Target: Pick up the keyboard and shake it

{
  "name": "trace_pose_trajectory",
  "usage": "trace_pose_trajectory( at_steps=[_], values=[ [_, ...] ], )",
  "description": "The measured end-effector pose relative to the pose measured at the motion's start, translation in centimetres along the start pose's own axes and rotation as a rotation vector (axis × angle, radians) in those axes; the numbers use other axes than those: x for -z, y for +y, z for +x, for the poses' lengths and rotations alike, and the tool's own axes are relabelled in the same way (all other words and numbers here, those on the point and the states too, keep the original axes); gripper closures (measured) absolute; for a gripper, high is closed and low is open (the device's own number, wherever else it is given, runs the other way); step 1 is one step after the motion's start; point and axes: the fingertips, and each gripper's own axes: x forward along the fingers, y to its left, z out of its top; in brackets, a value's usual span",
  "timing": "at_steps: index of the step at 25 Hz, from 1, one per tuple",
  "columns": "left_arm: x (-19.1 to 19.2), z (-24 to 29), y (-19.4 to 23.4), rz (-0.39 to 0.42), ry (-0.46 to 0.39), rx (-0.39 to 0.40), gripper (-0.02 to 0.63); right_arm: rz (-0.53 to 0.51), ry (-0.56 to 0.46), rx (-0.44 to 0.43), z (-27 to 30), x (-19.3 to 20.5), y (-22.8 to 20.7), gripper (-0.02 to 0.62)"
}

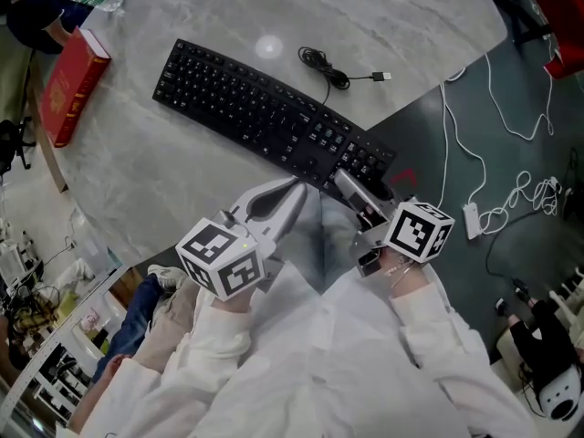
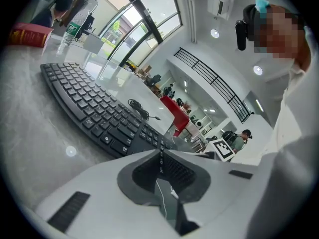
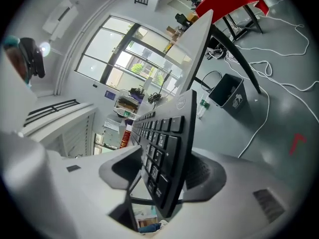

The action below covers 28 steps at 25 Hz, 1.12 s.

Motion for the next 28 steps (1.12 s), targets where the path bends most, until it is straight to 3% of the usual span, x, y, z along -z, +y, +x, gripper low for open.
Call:
trace_pose_trajectory(
  at_steps=[8,28],
  values=[
    [0.24,0.28,0.17,-0.005,0.008,0.001,0.583,0.016,0.012,-0.107,-0.16,-0.40,0.30,0.424],
    [-0.14,0.62,1.00,-0.014,-0.023,-0.023,0.583,0.125,0.002,-0.339,-0.24,-0.05,0.22,0.500]
  ],
)
